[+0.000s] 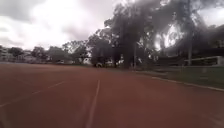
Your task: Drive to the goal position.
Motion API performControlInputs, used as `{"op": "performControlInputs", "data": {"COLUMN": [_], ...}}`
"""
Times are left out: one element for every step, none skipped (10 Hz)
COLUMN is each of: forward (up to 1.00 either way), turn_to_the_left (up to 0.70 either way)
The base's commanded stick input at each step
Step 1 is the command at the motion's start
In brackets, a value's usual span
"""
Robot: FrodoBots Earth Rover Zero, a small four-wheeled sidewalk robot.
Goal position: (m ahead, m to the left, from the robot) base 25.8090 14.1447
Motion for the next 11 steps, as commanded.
{"op": "performControlInputs", "data": {"forward": [0.70, 0.70, 0.70, 0.70, 0.70, 0.70, 0.70, 0.70, 0.70, 0.70, 0.70], "turn_to_the_left": [-0.35, -0.35, -0.35, -0.35, -0.35, 0.00, 0.00, 0.00, 0.00, 0.00, 0.00]}}
